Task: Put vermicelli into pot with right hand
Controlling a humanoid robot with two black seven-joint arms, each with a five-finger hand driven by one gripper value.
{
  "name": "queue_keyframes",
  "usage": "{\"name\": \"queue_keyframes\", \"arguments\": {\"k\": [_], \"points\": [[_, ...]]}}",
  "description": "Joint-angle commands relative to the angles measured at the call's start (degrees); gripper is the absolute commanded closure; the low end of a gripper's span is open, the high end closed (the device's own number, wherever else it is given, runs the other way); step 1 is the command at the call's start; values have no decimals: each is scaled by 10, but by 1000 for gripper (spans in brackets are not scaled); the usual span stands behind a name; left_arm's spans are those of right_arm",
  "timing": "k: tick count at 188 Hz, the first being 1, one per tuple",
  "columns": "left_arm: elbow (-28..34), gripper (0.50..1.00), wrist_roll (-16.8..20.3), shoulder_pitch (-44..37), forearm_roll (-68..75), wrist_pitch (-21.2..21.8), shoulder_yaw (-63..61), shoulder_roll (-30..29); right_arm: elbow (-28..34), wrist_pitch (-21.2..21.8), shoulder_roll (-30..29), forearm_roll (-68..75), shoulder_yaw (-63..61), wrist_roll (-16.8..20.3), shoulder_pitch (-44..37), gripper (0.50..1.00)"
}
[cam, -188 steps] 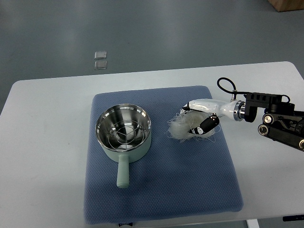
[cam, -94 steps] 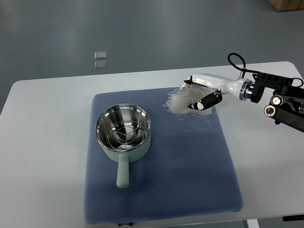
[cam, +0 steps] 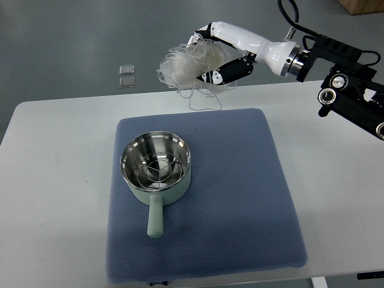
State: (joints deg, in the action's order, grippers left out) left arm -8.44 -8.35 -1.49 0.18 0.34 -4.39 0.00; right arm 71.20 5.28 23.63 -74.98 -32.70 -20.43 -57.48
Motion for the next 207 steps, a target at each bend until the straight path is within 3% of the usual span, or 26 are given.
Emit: {"name": "queue_keyframes", "arguments": {"k": [1,27,54,55,56,57,58,59,60,61,63,64,65,66,68,89,119,178,207], "points": [[0,500,0,0,0,0,0,0,3,2,-45,-2,4,6,4,1000],[0,500,0,0,0,0,0,0,3,4,-89,-8,36,13,6,1000],[0,500,0,0,0,0,0,0,-12,3,-98,-24,134,22,24,1000],[0,500,0,0,0,0,0,0,-13,2,-98,-25,142,22,26,927],[0,500,0,0,0,0,0,0,-13,2,-98,-25,142,22,26,926],[0,500,0,0,0,0,0,0,-16,0,-99,-27,149,23,29,839],[0,500,0,0,0,0,0,0,-16,0,-99,-27,149,23,29,838],[0,500,0,0,0,0,0,0,-19,-4,-99,-28,154,23,32,753],[0,500,0,0,0,0,0,0,-19,-4,-99,-28,154,23,32,752],[0,500,0,0,0,0,0,0,-21,-4,-100,-28,158,24,33,696],[0,500,0,0,0,0,0,0,-21,-4,-100,-28,158,24,33,695],[0,500,0,0,0,0,0,0,-24,-4,-101,-28,162,23,35,636],[0,500,0,0,0,0,0,0,-24,-4,-101,-28,162,23,35,636],[0,500,0,0,0,0,0,0,-26,-5,-103,-28,164,23,37,591],[0,500,0,0,0,0,0,0,-27,-5,-105,-27,166,23,38,569],[0,500,0,0,0,0,0,0,-42,-12,-98,-17,122,24,34,566],[0,500,0,0,0,0,0,0,-43,35,-79,44,38,25,23,568],[0,500,0,0,0,0,0,0,-72,57,-75,125,22,27,40,568],[0,500,0,0,0,0,0,0,-94,92,-71,215,20,69,62,568]]}}
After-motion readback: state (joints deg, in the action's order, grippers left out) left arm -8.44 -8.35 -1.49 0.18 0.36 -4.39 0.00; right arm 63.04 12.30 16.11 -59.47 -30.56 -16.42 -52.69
